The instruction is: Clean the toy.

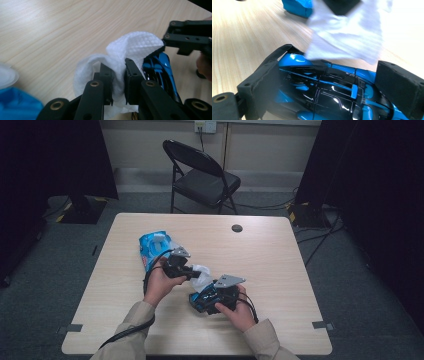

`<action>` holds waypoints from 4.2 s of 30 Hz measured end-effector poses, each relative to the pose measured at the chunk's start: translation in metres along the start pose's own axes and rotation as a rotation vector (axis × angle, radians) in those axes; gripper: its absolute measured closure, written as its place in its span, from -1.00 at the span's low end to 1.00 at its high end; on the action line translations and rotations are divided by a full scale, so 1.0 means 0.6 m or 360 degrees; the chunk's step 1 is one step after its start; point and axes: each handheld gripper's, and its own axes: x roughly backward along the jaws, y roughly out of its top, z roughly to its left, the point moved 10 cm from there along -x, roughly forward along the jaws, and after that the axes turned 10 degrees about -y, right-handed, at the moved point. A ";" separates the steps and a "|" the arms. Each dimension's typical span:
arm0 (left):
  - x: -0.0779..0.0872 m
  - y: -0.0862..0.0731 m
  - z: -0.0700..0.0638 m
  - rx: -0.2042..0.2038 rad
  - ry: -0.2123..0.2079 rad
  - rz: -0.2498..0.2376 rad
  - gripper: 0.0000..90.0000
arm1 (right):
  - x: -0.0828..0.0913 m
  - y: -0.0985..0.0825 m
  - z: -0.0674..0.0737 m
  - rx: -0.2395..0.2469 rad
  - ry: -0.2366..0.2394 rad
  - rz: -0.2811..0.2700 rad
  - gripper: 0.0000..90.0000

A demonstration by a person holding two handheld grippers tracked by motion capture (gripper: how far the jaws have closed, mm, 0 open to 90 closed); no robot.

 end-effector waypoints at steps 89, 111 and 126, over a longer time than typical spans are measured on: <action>-0.142 0.003 0.008 0.0004 -0.0062 0.0287 0.79 | -0.002 0.001 0.002 0.0005 0.0016 0.0004 -0.85; -0.144 0.040 0.024 0.0080 -0.0060 0.0070 0.77 | -0.002 0.001 0.003 0.0011 0.0023 0.0003 -0.85; -0.024 0.013 0.005 0.0032 0.0036 0.0048 0.77 | -0.002 0.001 0.004 0.0014 0.0022 0.0003 -0.85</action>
